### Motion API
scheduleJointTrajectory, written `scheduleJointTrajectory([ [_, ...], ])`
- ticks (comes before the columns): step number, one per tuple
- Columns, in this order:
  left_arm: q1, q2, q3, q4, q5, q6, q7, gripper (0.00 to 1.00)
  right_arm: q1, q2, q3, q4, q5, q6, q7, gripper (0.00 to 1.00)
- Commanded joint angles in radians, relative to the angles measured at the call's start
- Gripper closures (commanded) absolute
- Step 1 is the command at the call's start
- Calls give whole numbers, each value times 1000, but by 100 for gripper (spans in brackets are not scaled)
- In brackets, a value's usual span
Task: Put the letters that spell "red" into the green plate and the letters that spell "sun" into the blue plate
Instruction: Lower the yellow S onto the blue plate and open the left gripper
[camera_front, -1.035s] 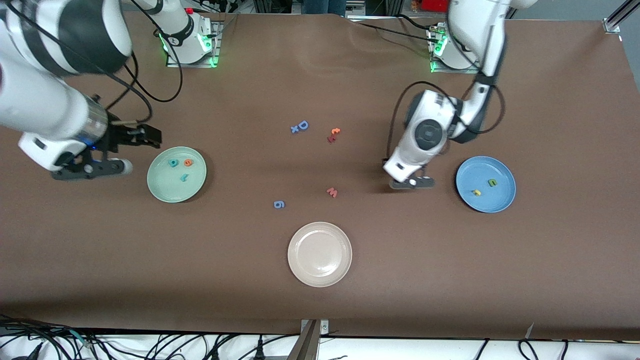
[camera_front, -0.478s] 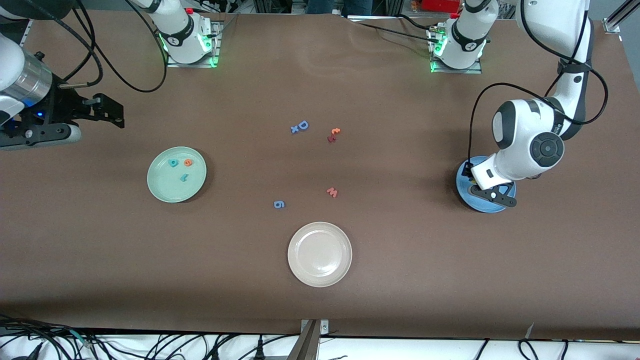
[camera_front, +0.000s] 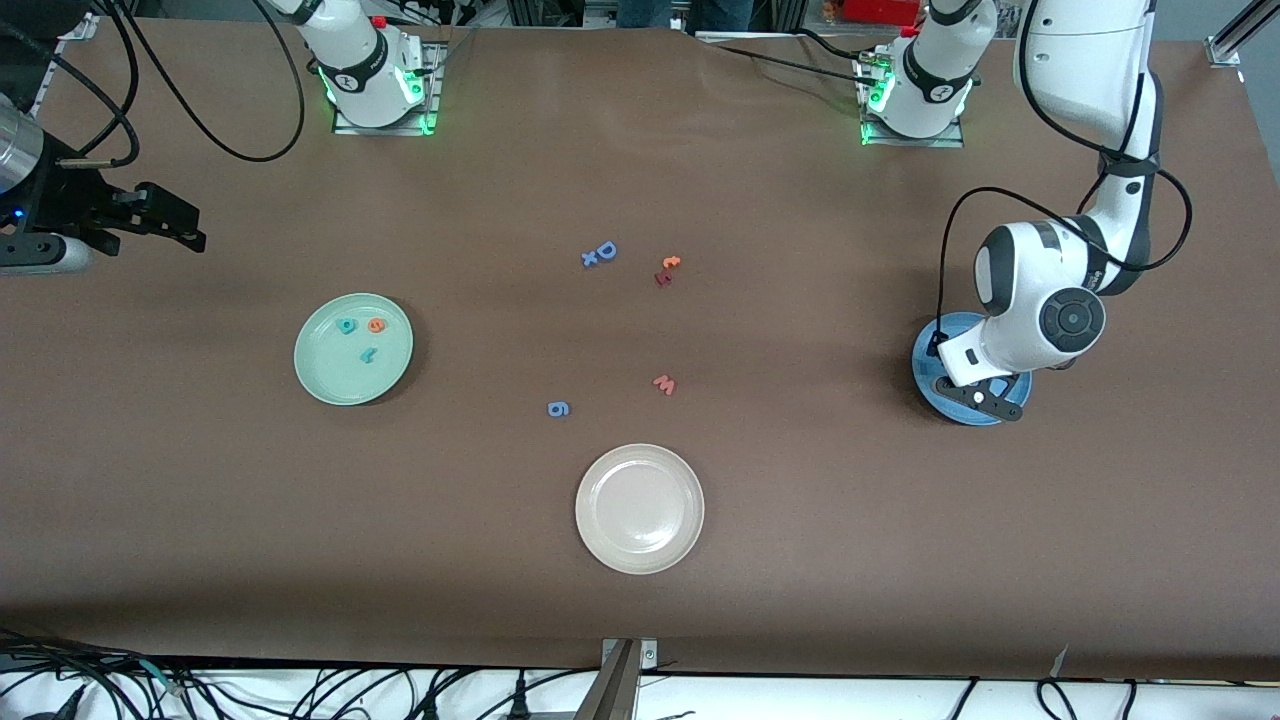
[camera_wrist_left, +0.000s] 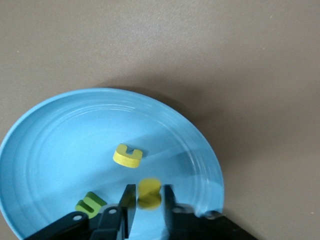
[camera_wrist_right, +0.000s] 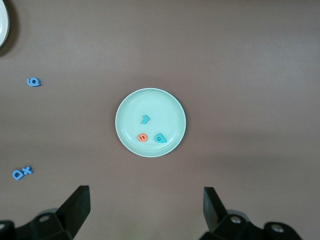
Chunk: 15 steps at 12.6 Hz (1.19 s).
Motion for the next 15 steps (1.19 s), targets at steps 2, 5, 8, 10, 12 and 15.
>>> scheduleJointTrajectory([
  [2,1,-37,-1,21,2,-4,16,0,-23,-59,34,-56,8,18,4,0],
  [5,-3,-143,-4,42,2,-18,13,0,-1,-53,-12,-55,-6,43,-2,0],
  [8,9,-330,-4,40,4,-51,12,0,39,-45,-42,-41,-5,40,-2,0],
  [10,24,-445,-4,40,11,-57,6,0,28,-28,-54,-28,6,29,-6,0],
  [12,37,-487,-4,42,15,-47,6,0,33,-25,-52,-28,5,29,-8,0],
  [15,47,-488,-4,111,71,-44,4,0,36,-28,-49,-28,6,29,3,0],
])
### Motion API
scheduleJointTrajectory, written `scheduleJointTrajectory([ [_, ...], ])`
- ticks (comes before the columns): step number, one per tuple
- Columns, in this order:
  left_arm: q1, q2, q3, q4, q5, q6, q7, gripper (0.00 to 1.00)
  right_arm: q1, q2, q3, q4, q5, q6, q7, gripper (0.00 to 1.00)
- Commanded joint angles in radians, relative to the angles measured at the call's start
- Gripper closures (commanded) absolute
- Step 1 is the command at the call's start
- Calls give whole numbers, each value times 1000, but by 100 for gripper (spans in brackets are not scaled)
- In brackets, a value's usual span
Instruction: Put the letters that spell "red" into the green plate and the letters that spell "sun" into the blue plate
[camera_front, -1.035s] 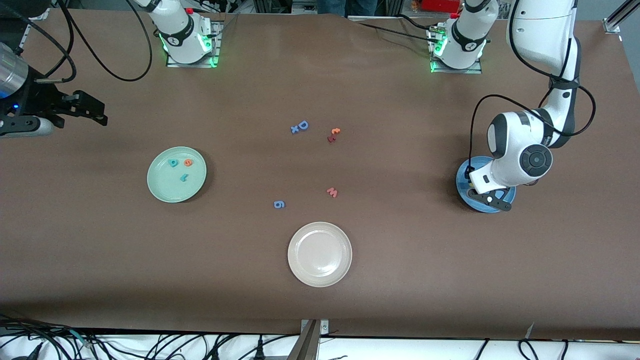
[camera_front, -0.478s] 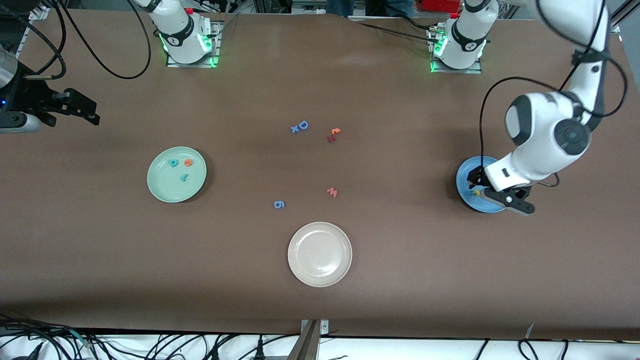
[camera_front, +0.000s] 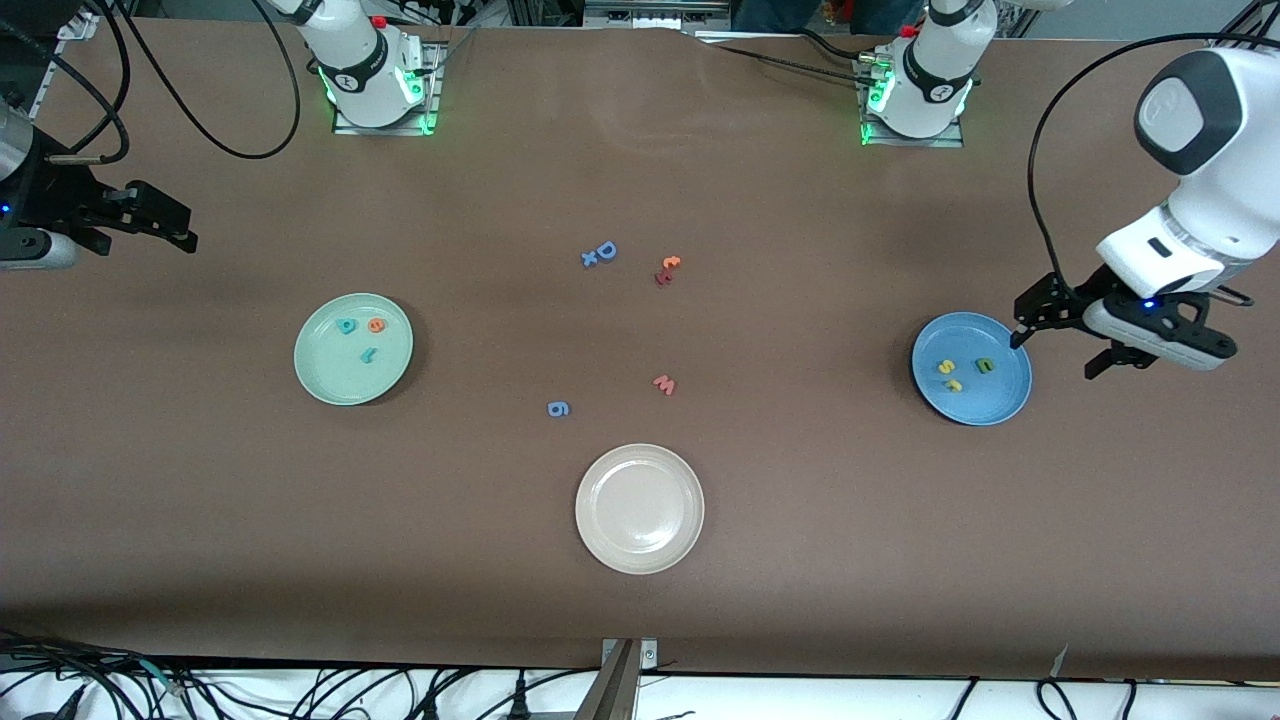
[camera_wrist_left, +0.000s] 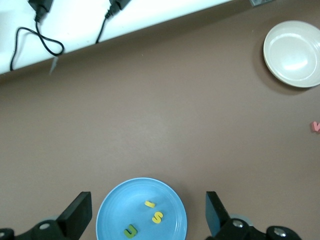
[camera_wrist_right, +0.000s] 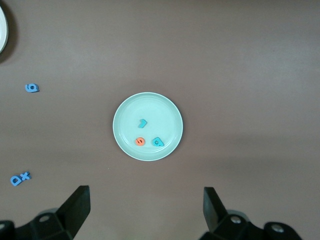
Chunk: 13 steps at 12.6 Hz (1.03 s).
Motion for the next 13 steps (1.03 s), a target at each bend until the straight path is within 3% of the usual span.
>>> scheduleJointTrajectory([
  [1,10,-2,-6,87,125,-10,-17,0,11,-9,-10,-8,10,2,2,0],
  [2,11,-2,-8,112,141,-51,-50,0,11,-9,-10,-8,10,4,3,0],
  [5,31,-1,-18,219,127,-331,-285,0,11,-9,-10,-8,12,4,3,0],
  [7,85,-1,-104,238,134,-359,-433,0,11,-9,-10,-8,10,4,3,0],
  [9,229,-5,-272,238,136,-361,-502,0,11,-9,-10,-8,12,4,2,0],
  [13,286,-8,-328,255,138,-376,-516,0,11,-9,-9,-8,10,4,2,0],
])
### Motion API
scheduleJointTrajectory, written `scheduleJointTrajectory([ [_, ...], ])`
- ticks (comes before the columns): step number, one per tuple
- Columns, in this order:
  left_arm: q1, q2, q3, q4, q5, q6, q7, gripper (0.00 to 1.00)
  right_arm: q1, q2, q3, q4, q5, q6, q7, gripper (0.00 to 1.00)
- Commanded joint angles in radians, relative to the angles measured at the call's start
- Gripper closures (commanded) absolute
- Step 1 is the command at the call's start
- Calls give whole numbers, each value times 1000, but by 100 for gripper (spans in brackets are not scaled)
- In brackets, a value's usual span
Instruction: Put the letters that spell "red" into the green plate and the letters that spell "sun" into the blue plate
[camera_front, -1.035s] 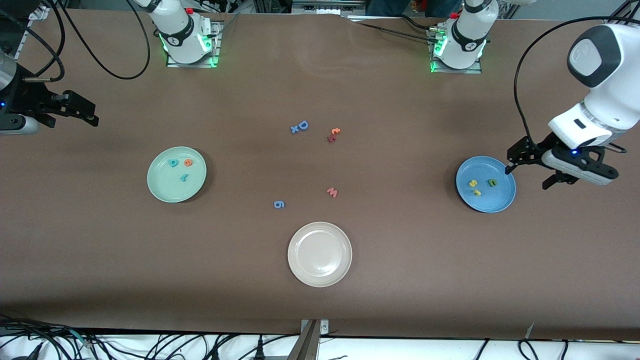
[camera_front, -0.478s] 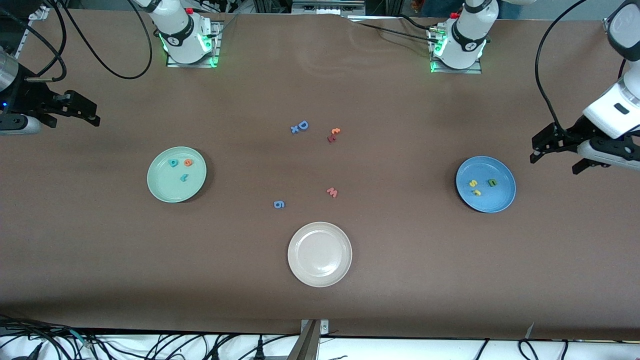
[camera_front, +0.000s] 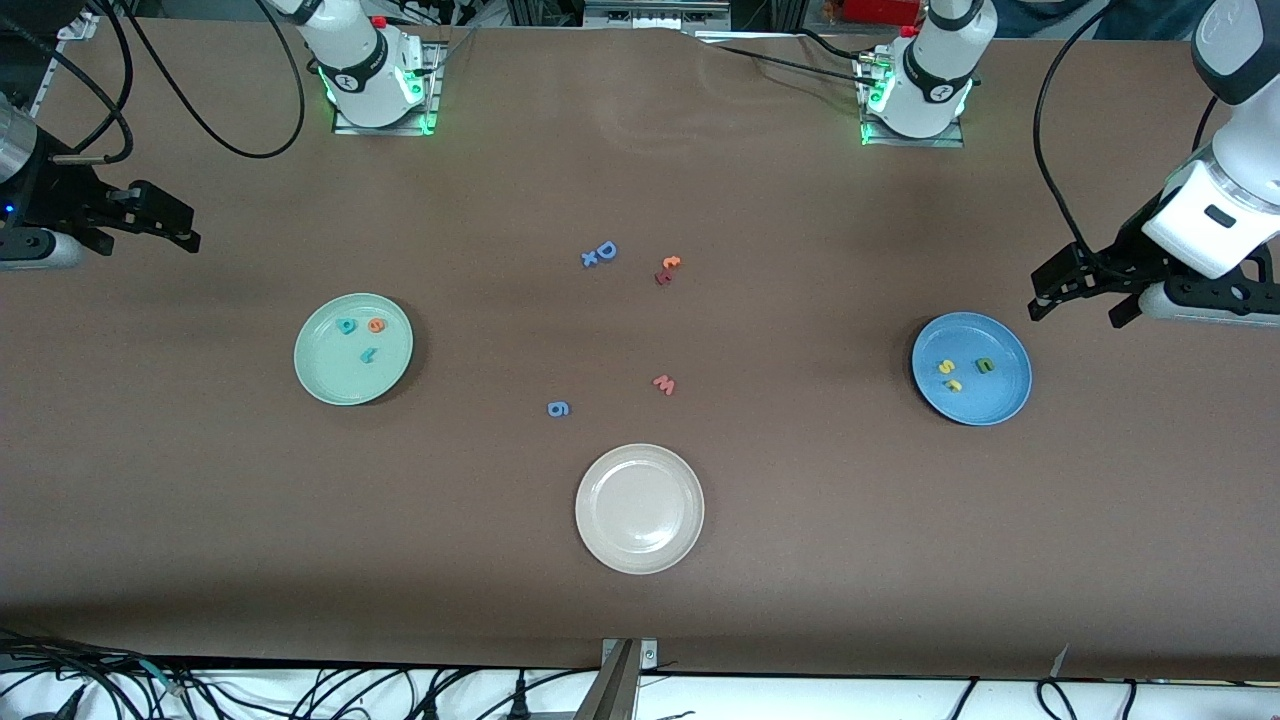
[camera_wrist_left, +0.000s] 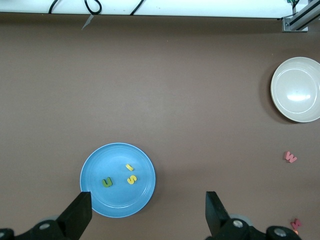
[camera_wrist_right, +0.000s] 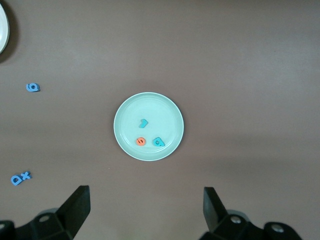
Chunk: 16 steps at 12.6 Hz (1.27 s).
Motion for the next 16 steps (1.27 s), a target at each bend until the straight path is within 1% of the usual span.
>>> scheduleJointTrajectory([
  [1,37,-3,-32,29,32,-38,-19,0,10,-9,-8,-8,10,4,1,0],
  [2,37,-3,-32,40,32,-43,-21,0,10,-9,-8,-8,10,4,1,0],
  [5,36,8,-32,122,34,-141,-21,0,12,-9,-5,-8,10,4,0,0],
  [10,37,6,-29,130,35,-166,-16,0,12,-9,-5,-8,8,4,-11,0],
  [13,37,8,-32,184,78,-222,-16,0,13,-9,-5,-8,8,4,-11,0],
  [16,37,9,-31,201,80,-226,-16,0,13,-7,-5,-8,8,5,-11,0],
])
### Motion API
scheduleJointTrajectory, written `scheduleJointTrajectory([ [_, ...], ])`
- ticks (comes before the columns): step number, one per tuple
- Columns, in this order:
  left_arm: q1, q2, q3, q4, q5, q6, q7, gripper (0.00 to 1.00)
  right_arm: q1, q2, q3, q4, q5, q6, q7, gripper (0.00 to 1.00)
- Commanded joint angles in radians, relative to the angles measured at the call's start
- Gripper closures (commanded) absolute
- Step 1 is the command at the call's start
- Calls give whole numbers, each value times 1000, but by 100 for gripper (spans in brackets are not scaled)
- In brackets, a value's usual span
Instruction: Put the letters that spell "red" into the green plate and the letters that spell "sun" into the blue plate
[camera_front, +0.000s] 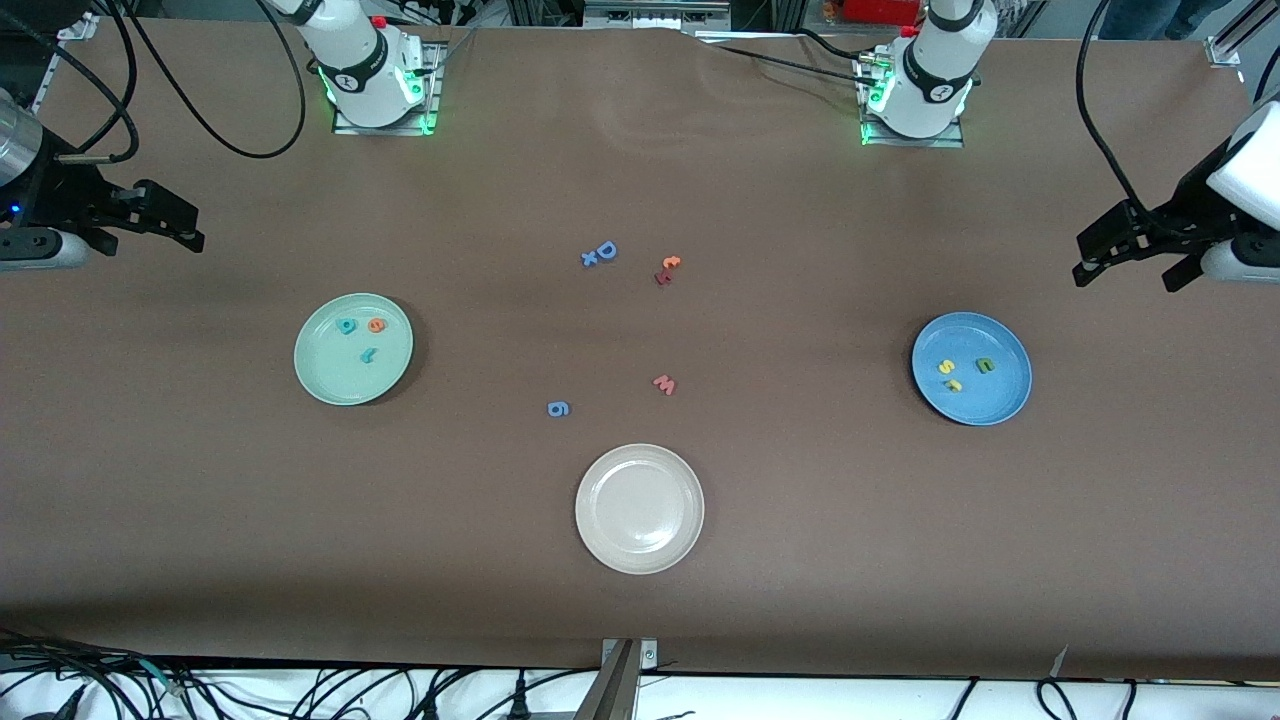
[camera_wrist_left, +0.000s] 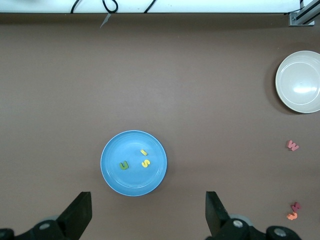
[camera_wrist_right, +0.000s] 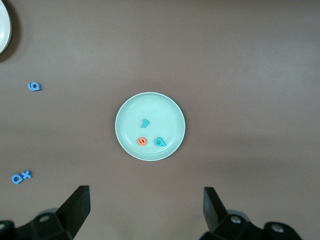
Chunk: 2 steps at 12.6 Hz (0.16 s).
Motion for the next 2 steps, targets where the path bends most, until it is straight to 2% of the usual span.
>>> scheduleJointTrajectory([
  [1,11,12,-12,44,30,-27,-10,0,7,-9,-6,-8,8,4,-11,0],
  [2,11,12,-13,44,30,-27,-10,0,7,-9,-6,-8,8,4,-9,0],
])
